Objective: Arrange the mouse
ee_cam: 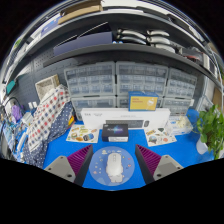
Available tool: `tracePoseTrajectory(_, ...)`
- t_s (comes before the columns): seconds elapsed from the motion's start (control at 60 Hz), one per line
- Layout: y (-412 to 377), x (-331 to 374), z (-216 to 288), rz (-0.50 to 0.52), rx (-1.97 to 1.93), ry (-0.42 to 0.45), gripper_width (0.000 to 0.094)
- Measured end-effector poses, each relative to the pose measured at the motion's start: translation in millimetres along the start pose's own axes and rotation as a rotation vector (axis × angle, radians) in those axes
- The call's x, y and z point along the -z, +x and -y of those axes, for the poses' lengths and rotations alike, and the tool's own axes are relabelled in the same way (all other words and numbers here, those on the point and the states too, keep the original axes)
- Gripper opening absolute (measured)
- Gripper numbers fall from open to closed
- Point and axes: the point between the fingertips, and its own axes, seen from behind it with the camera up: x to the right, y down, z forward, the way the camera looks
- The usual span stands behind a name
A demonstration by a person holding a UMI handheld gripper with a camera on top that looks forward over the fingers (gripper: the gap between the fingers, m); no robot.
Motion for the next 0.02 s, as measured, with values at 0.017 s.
tracePoseTrajectory(0.017, 0.1, -0.4, -0.4, 0.001, 0.000, 0.000, 0.0865)
